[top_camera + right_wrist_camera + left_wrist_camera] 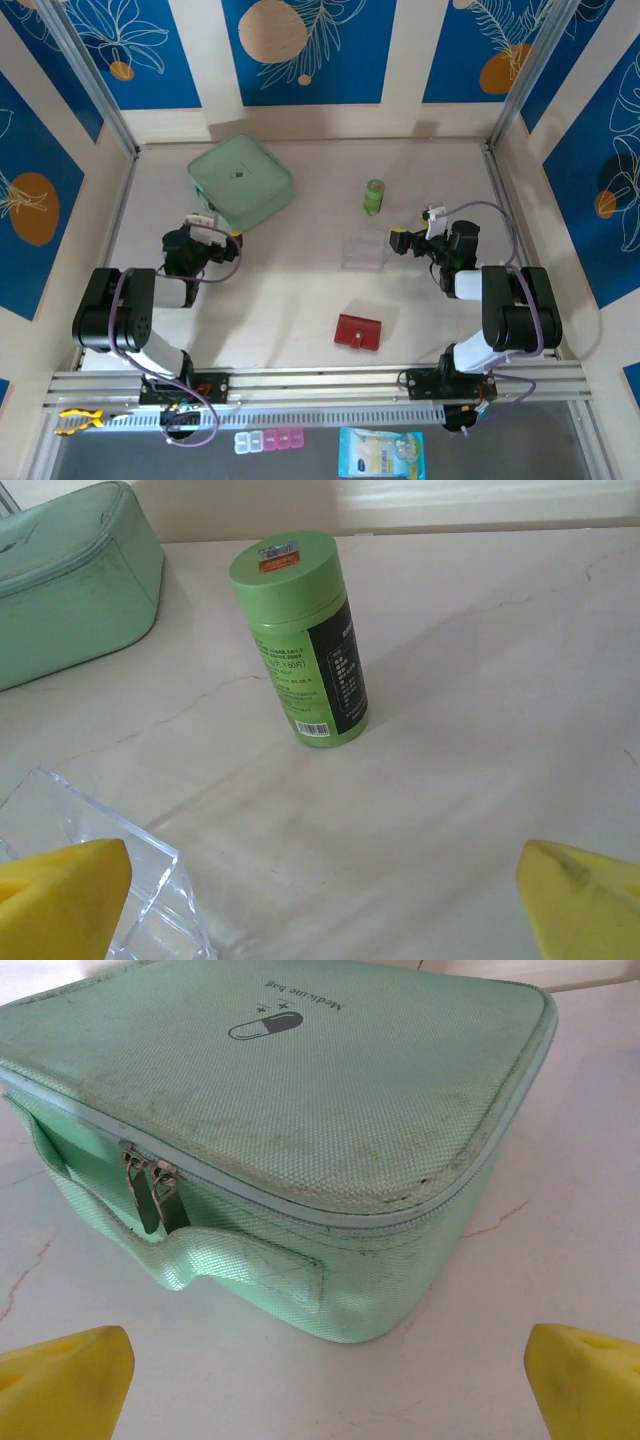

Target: Take the credit cards out of the card holder

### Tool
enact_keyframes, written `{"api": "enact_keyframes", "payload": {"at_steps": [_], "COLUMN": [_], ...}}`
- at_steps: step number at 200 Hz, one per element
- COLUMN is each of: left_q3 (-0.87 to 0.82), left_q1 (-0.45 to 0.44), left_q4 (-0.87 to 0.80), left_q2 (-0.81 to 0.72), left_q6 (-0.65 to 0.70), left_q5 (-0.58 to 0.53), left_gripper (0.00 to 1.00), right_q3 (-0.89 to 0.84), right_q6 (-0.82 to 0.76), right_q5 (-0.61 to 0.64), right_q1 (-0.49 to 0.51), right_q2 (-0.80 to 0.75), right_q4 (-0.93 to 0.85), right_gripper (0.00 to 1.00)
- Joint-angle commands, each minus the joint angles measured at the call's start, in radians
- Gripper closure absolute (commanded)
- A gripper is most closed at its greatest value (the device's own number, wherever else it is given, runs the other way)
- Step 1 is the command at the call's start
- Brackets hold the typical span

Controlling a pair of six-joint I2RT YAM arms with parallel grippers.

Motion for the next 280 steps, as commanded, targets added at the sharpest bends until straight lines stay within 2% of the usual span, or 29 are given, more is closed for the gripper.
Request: {"api": "enact_keyframes", "payload": {"at_steps": [1, 228, 257, 280], "left_q3": [-0.012, -0.007, -0.01, -0.01], "left_q1": [0.009, 0.025, 0.025, 0.025], "left_q4": [0.033, 0.033, 0.034, 0.012], "left_q2": [0.006, 0.01, 0.008, -0.02], "left_q6": [0.024, 0.001, 0.002, -0.019], "left_q5": [0.034, 0.037, 0.032, -0.026], "left_gripper": [0.0, 0.0, 0.0, 0.0], "right_q3": [-0.009, -0.012, -0.018, -0.003], "right_q6": [-0.02, -0.018, -0.021, -0.019], "right_q5": [-0.025, -0.022, 0.056, 0.087], "right_q1": [-0.003, -0.003, 0.021, 0.031], "right_q2": [0.0, -0.001, -0.03, -0.093], "right_q4": [0.032, 0.037, 0.023, -0.059], "right_gripper": [0.01, 0.01, 0.01, 0.01]}}
